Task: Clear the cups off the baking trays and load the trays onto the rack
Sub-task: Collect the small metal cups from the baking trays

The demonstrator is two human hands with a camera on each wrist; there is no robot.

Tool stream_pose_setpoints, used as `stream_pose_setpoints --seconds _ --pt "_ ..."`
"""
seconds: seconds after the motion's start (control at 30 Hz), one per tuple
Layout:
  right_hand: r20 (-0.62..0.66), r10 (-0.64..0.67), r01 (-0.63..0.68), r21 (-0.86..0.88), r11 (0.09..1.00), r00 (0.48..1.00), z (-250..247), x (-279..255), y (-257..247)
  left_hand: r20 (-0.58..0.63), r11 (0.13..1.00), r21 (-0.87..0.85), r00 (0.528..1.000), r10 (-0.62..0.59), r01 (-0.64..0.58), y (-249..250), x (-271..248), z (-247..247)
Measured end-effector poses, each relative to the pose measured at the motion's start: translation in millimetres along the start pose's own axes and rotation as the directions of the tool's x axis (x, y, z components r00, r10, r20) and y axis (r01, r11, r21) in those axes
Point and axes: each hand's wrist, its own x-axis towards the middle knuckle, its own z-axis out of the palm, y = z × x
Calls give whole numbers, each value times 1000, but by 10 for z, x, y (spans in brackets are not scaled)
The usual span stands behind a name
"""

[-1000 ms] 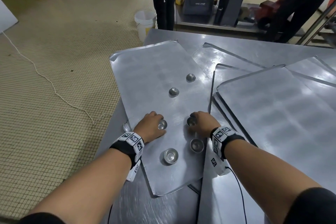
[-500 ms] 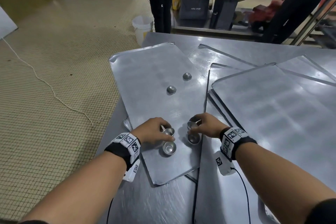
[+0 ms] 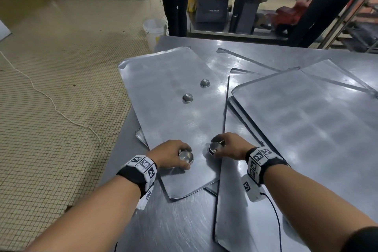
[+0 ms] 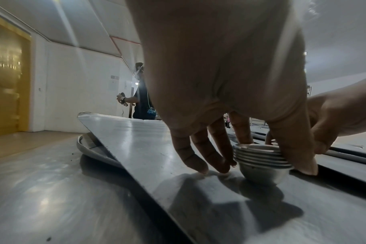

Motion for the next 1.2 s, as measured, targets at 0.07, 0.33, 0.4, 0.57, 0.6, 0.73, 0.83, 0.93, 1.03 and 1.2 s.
stream_pose_setpoints --seconds 0.07,0.33,0.4,0.57,0.6,0.73,0.83,0.93,1.03,1.2 --pt "-2 -2 2 -35 999 1000 37 -11 -9 -11 1000 -8 1000 2 -2 -7 -9 25" --pt "-67 -12 6 -88 996 998 163 73 -181 -174 999 40 985 -22 29 -50 15 32" --pt "-92 -3 -6 -90 996 996 183 113 -249 -193 998 43 980 -40 49 -71 41 12" --pt "-114 13 -17 -35 999 993 219 188 -340 -166 997 50 985 -49 58 -103 108 -27" --pt "-115 15 -18 -24 1000 993 218 193 -343 -159 997 53 986 -48 57 -104 119 -32" --pt "-104 18 -20 -23 1000 994 221 220 -330 -134 997 58 990 -49 57 -114 171 -64" --pt "-90 13 -17 -44 999 996 227 245 -306 -111 997 52 992 -51 57 -108 221 -92" --pt "-74 -2 -3 -70 998 997 239 303 -271 -114 997 51 993 -44 50 -96 273 -117" --pt "-42 -16 12 -104 995 999 227 361 -255 -102 998 45 994 -38 43 -114 326 -139" --pt "25 -16 20 -134 991 1000 112 432 -193 -12 997 72 999 -31 31 -134 432 -236"
